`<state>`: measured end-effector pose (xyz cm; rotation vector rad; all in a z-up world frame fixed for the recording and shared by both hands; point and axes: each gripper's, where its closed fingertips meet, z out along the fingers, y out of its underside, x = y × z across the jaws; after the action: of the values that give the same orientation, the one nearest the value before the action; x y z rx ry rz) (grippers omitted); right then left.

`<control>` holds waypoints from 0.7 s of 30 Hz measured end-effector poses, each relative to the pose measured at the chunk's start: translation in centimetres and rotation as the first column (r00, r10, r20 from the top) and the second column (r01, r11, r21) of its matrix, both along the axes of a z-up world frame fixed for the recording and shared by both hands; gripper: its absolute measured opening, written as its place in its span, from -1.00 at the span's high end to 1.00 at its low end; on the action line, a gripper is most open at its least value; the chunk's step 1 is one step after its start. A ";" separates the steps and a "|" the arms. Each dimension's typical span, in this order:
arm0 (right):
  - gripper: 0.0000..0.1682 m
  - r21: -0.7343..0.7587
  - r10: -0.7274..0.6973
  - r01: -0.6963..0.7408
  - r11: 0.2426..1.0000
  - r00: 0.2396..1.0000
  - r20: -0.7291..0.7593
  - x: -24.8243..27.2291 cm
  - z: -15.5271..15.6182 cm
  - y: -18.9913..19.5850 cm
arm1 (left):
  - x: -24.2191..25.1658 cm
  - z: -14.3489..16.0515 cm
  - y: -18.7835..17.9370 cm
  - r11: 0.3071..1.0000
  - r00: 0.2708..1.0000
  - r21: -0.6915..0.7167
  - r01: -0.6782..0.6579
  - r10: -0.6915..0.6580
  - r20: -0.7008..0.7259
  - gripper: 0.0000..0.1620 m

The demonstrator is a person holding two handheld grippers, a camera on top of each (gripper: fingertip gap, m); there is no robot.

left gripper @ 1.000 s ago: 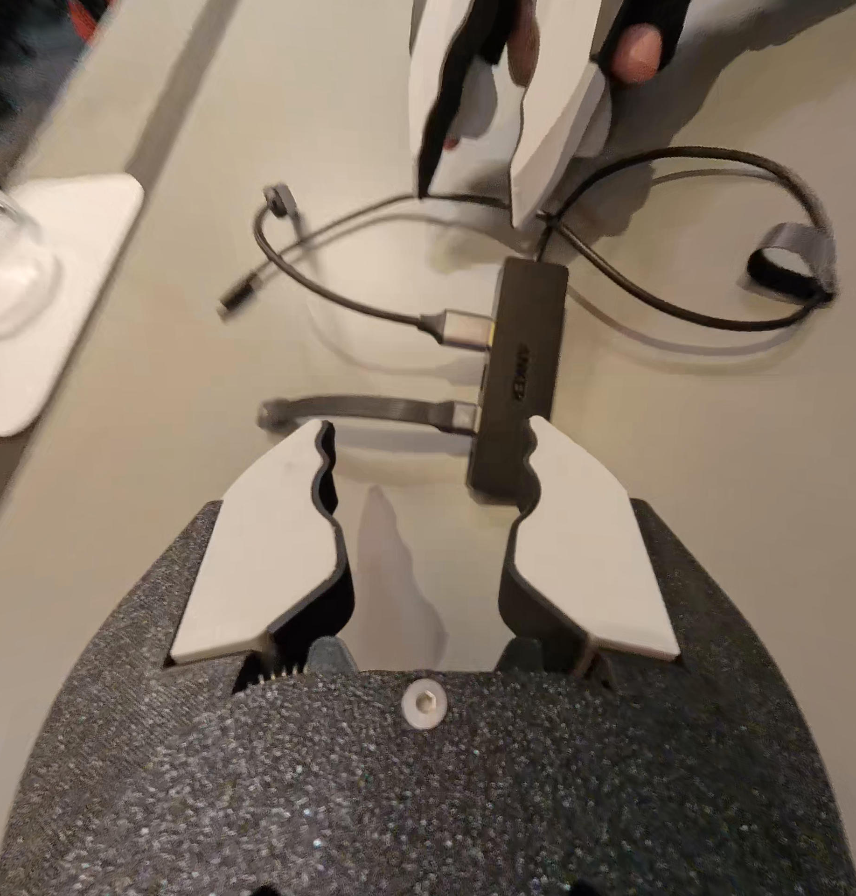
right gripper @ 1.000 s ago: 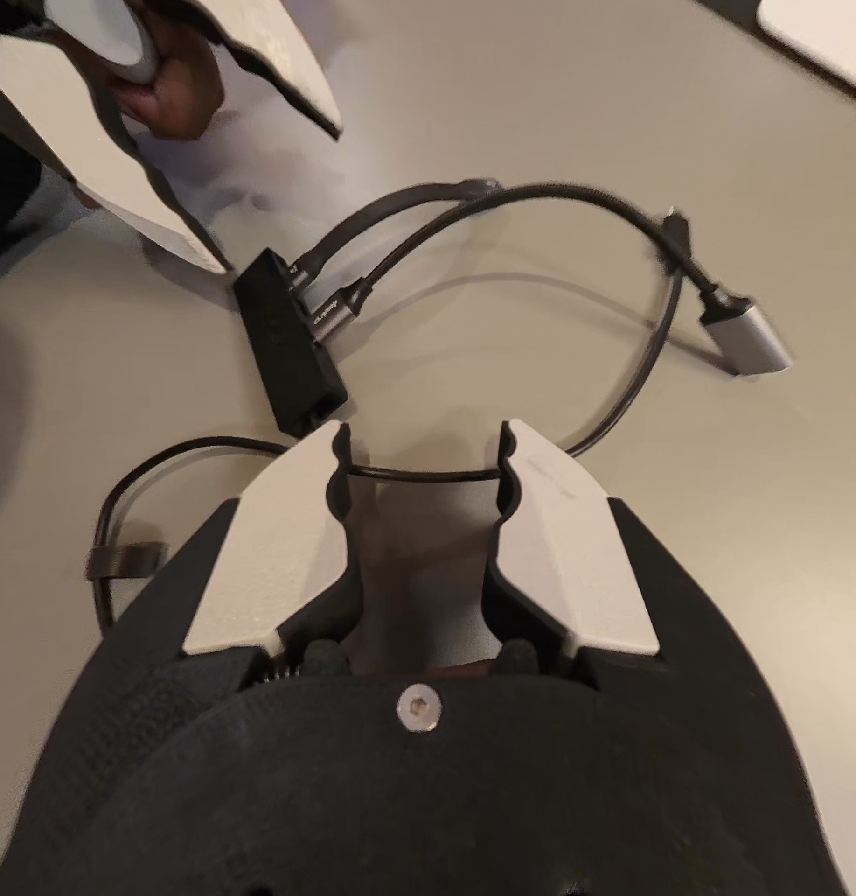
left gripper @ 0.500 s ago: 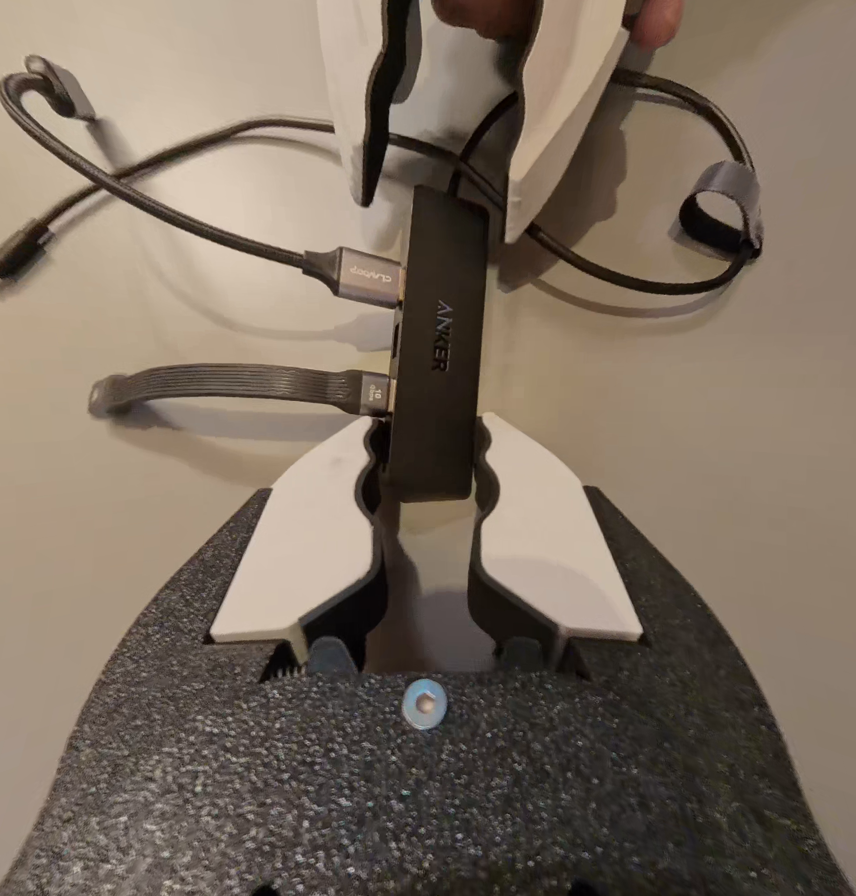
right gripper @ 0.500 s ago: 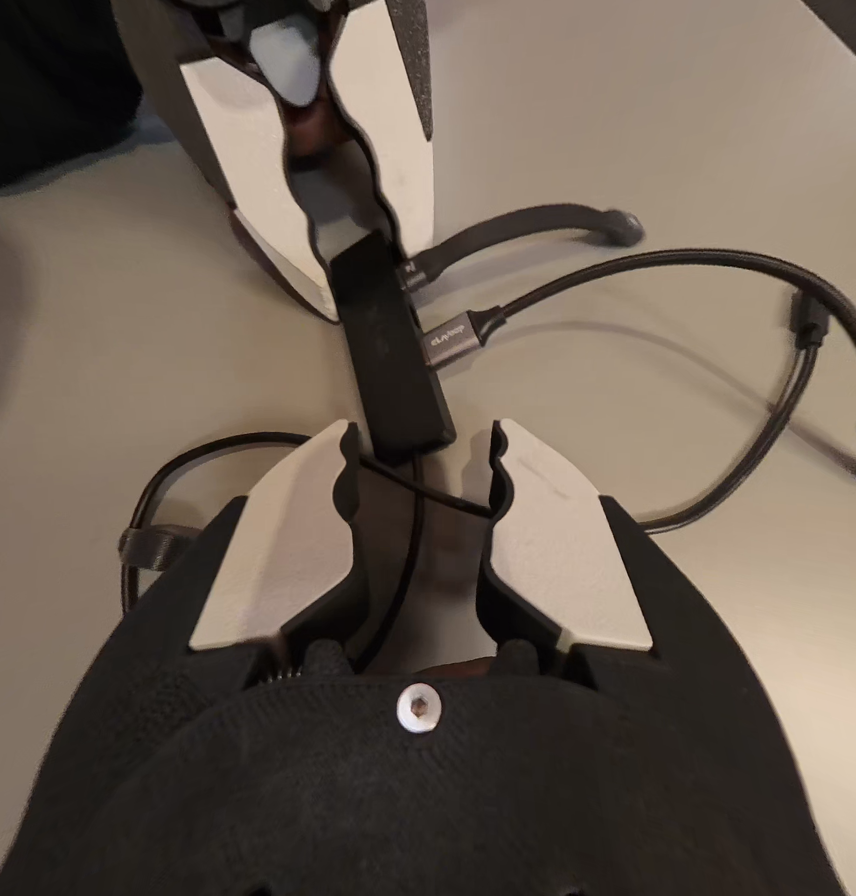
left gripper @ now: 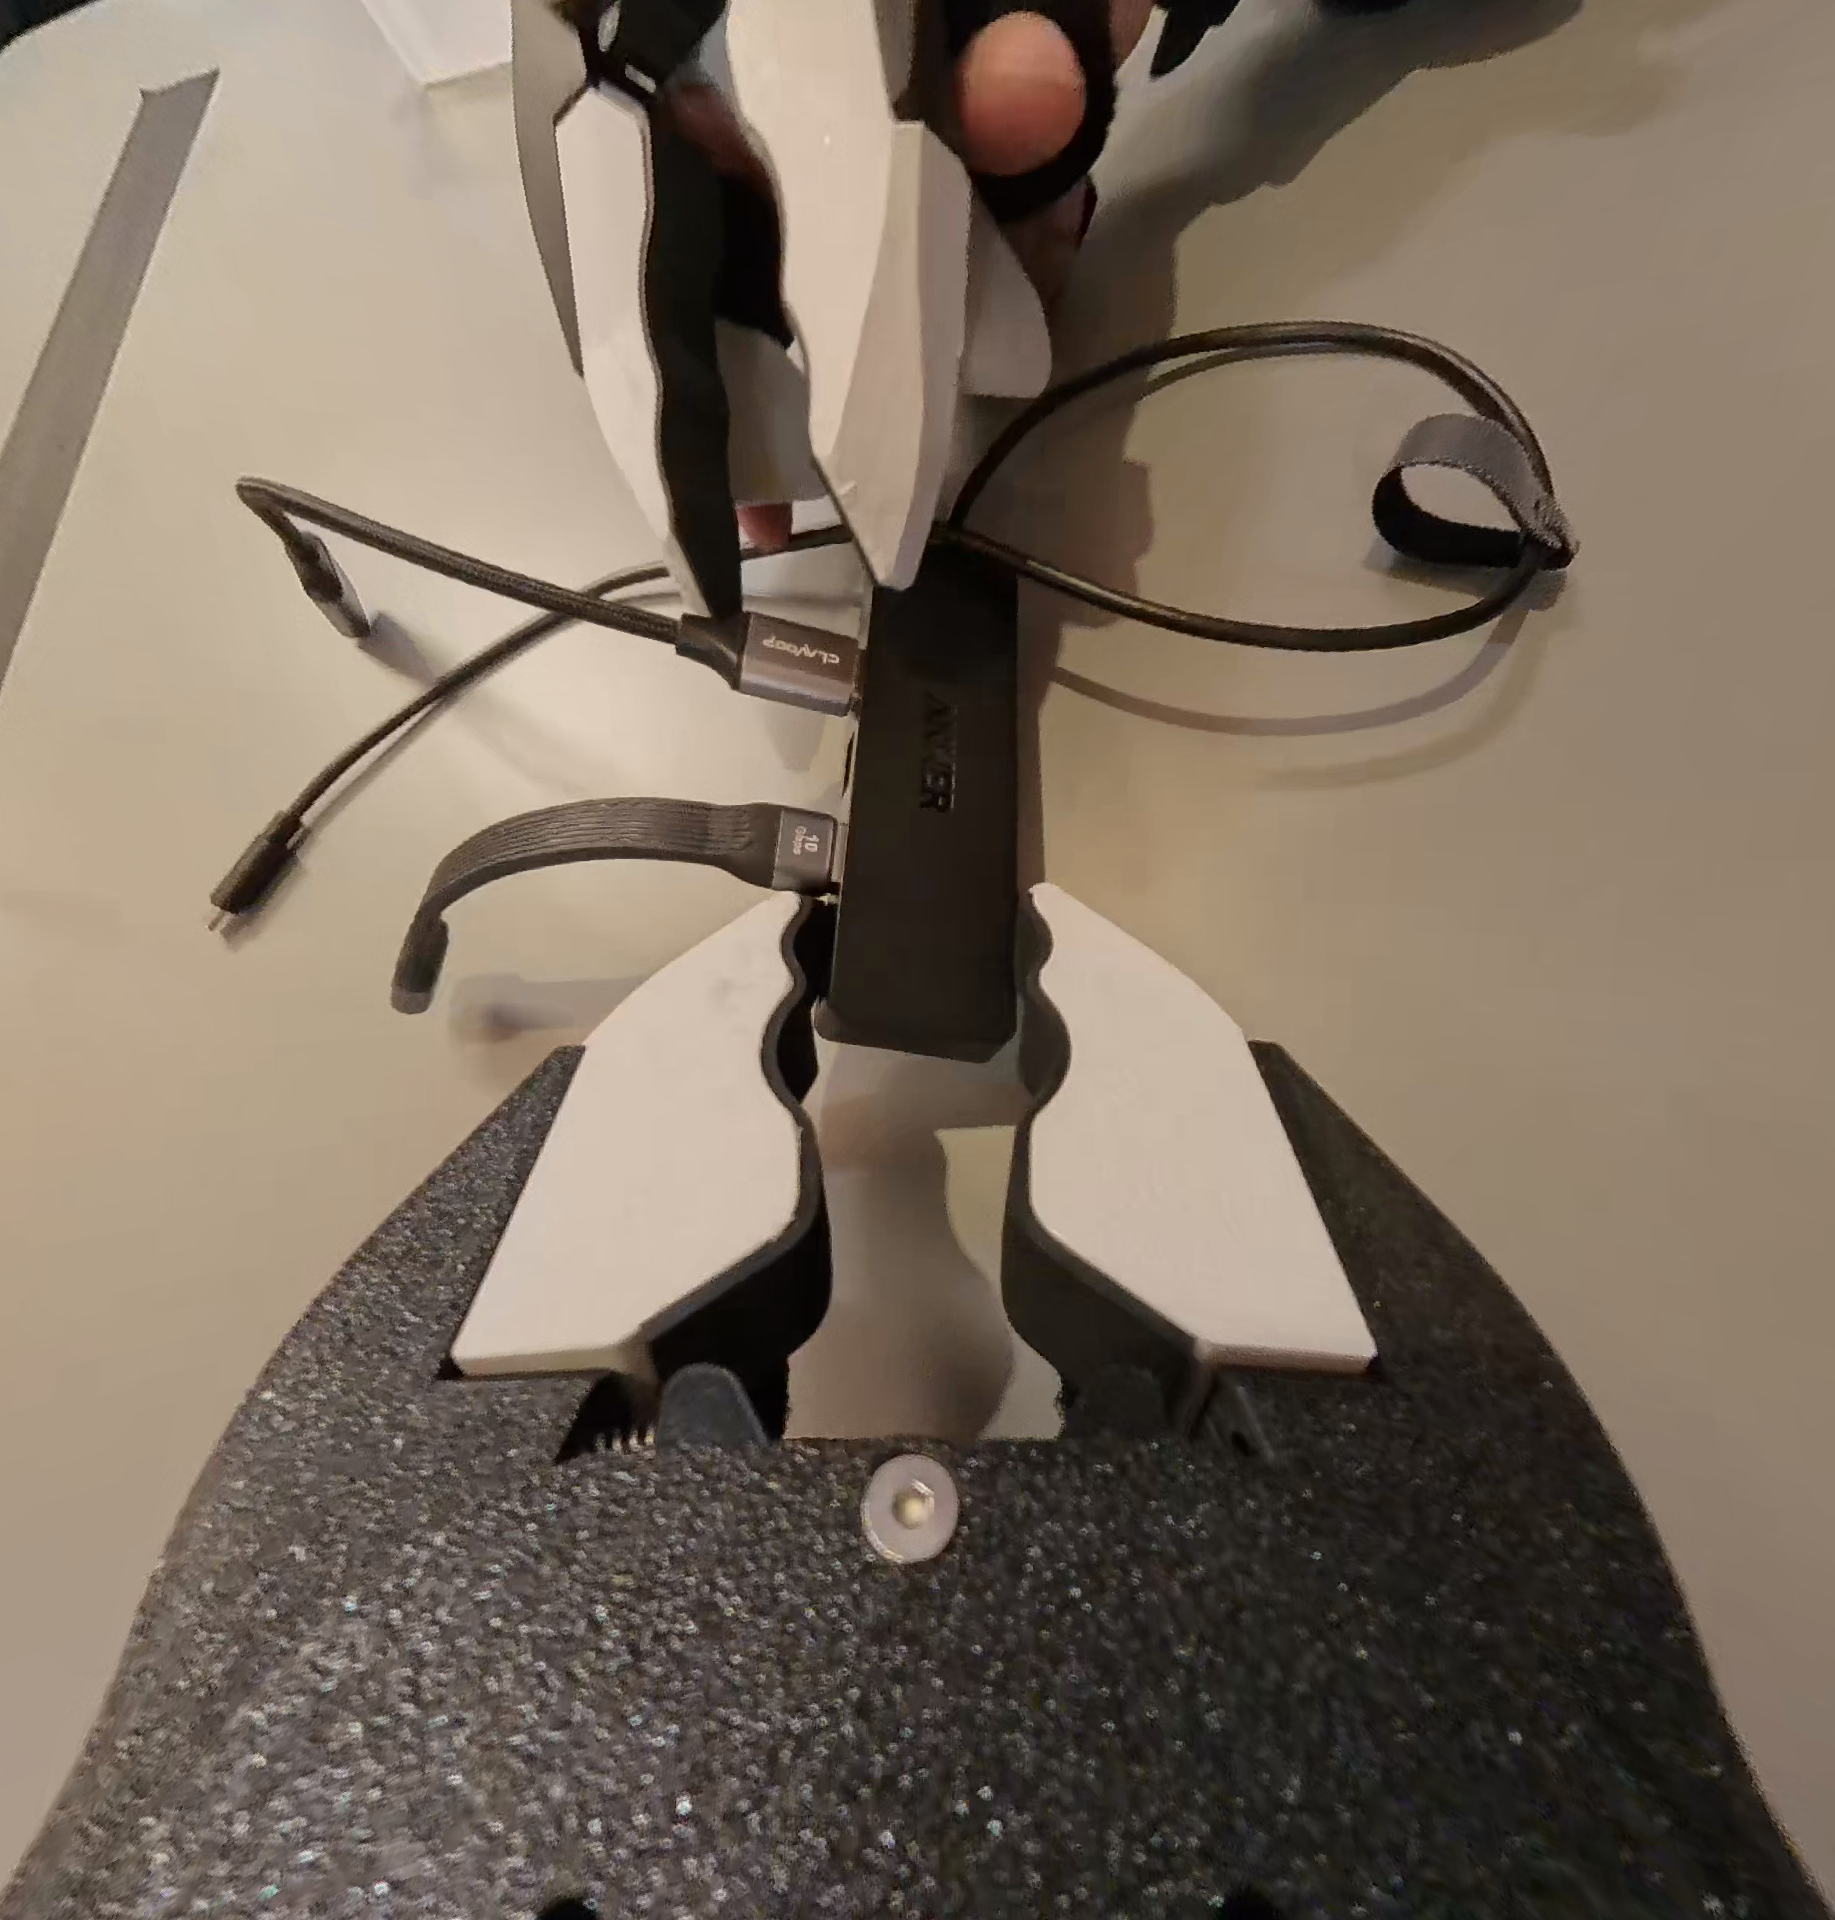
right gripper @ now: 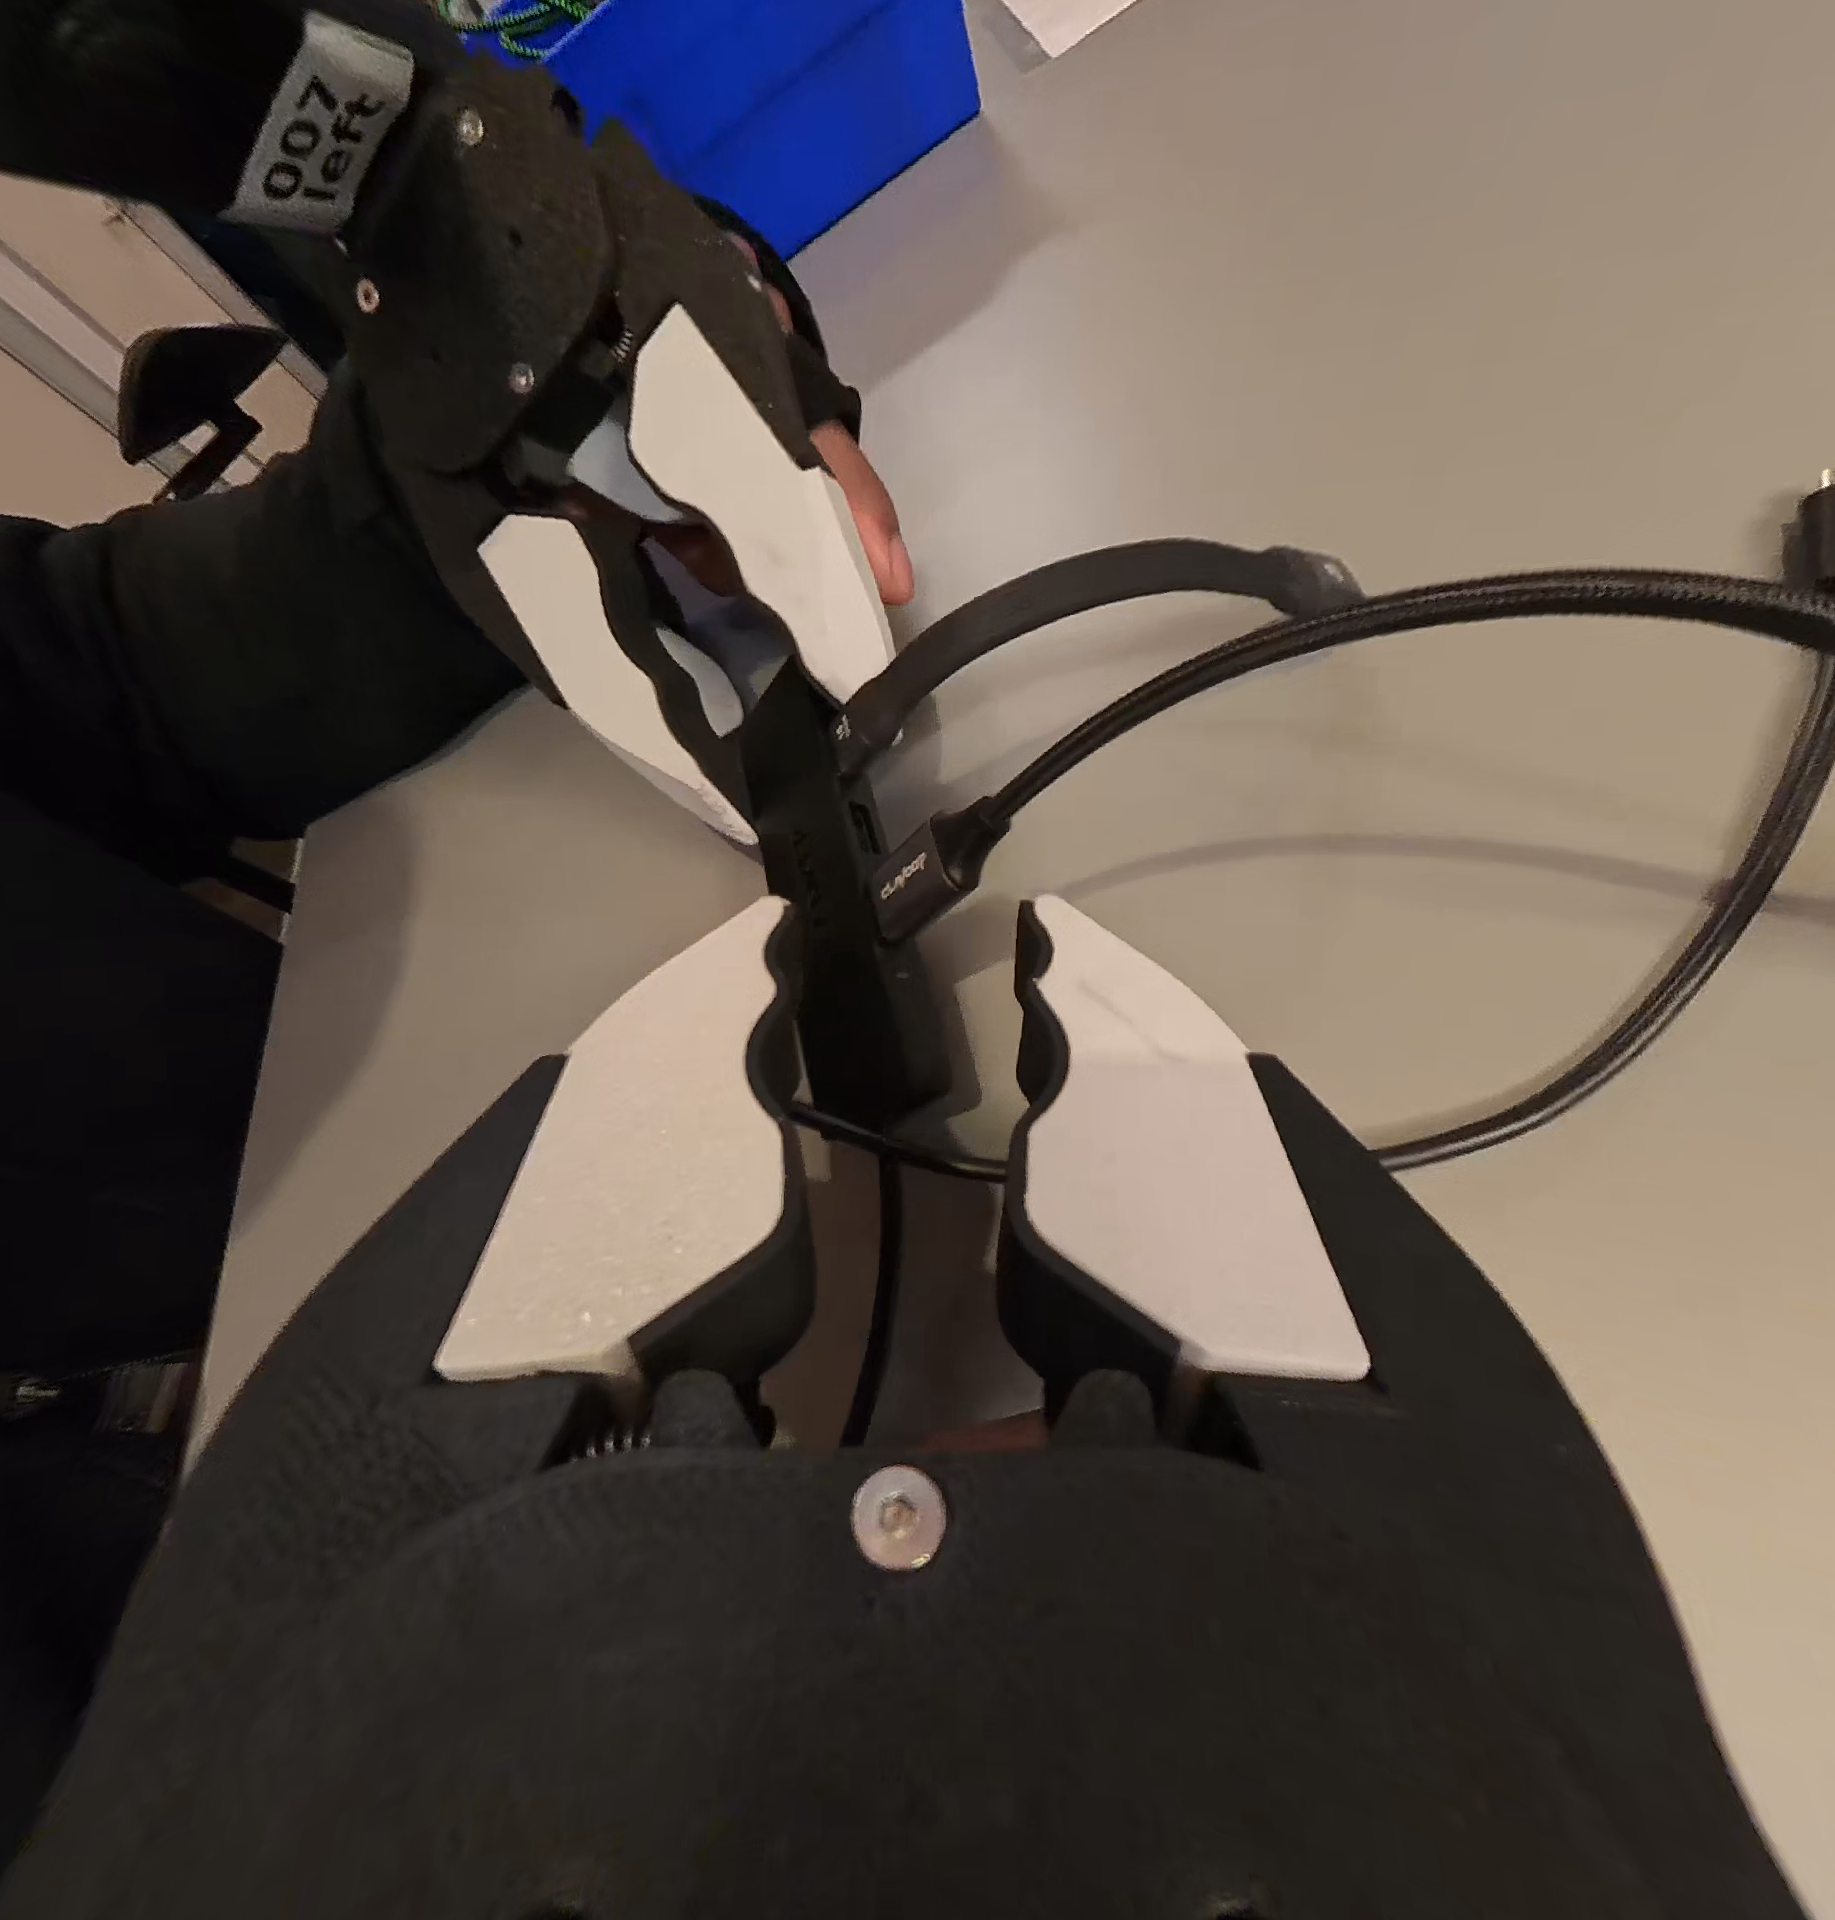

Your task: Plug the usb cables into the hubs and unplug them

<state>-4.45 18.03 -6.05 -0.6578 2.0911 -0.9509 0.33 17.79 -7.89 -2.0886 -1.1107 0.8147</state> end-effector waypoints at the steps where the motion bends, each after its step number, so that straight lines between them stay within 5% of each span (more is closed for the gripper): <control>1: 0.56 0.010 0.000 0.000 1.000 1.000 0.016 0.0 0.0 0.0 | -0.1 0.1 0.2 1.000 1.000 -0.001 0.012 -0.012 -0.015 0.57; 16: 0.82 0.174 0.042 -0.070 0.982 0.987 0.158 0.7 -0.2 1.2 | -0.6 0.6 2.1 0.995 0.991 0.030 0.099 -0.096 -0.090 0.56; 21: 0.91 0.131 0.020 -0.055 0.990 0.966 0.257 0.6 1.5 0.8 | -1.3 1.0 0.9 0.996 0.996 0.084 -0.011 0.018 -0.089 0.55</control>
<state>-3.89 18.78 -4.58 -0.4752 1.8885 -0.8160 -0.99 18.65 -6.86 -1.9586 -1.0939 0.8461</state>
